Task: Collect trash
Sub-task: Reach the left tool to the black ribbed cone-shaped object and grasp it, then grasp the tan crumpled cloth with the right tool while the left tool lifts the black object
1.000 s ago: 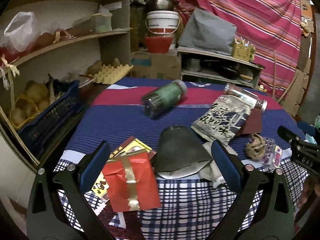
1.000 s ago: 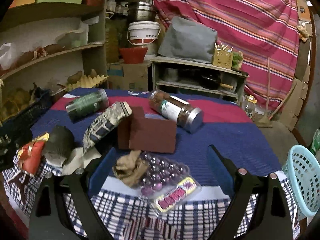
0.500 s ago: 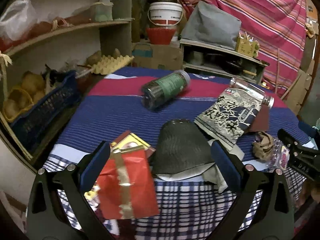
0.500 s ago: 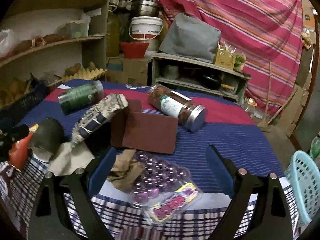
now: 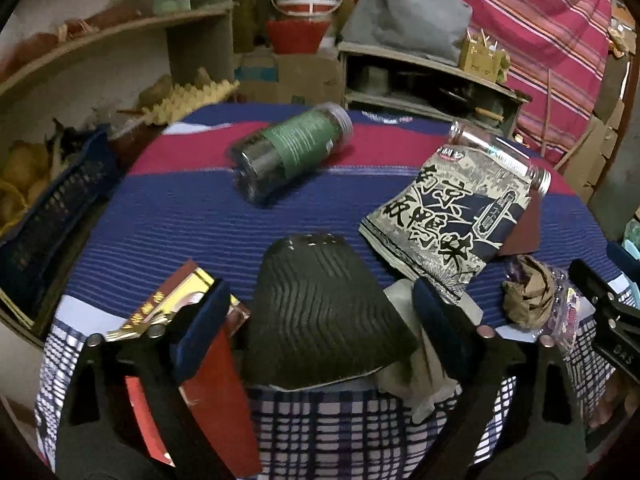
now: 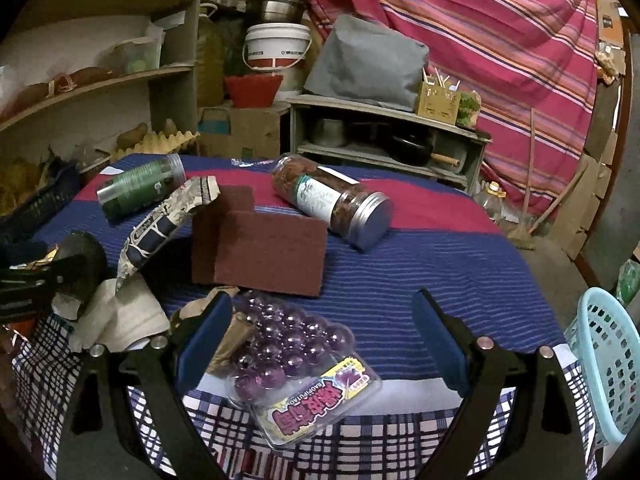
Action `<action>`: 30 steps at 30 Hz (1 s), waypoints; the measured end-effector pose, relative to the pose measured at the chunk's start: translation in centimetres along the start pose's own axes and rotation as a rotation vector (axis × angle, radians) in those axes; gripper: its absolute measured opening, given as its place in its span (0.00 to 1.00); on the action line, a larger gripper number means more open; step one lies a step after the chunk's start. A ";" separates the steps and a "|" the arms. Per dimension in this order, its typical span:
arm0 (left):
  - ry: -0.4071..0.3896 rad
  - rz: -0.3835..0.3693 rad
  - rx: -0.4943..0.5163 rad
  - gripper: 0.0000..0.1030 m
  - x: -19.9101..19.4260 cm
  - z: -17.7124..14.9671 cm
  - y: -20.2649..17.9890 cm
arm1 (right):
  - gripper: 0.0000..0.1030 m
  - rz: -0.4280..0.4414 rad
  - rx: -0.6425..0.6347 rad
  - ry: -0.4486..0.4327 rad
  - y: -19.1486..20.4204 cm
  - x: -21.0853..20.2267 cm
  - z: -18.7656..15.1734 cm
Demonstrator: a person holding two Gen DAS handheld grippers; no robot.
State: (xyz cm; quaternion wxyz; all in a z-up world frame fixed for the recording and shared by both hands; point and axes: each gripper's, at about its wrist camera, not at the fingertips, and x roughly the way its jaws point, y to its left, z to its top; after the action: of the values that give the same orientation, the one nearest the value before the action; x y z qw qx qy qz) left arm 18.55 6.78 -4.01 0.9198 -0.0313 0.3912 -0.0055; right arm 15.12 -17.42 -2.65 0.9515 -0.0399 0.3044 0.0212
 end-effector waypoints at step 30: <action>-0.128 0.064 0.055 0.74 -5.5 -0.5 1.6 | 0.80 0.117 -0.062 0.113 4.5 1.8 -1.0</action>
State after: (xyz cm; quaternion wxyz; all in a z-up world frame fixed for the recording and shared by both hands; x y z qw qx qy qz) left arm 14.31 8.53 -0.50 0.9431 0.0061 0.3320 0.0154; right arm 15.70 -12.96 -4.83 0.9281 -0.0529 0.3588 0.0838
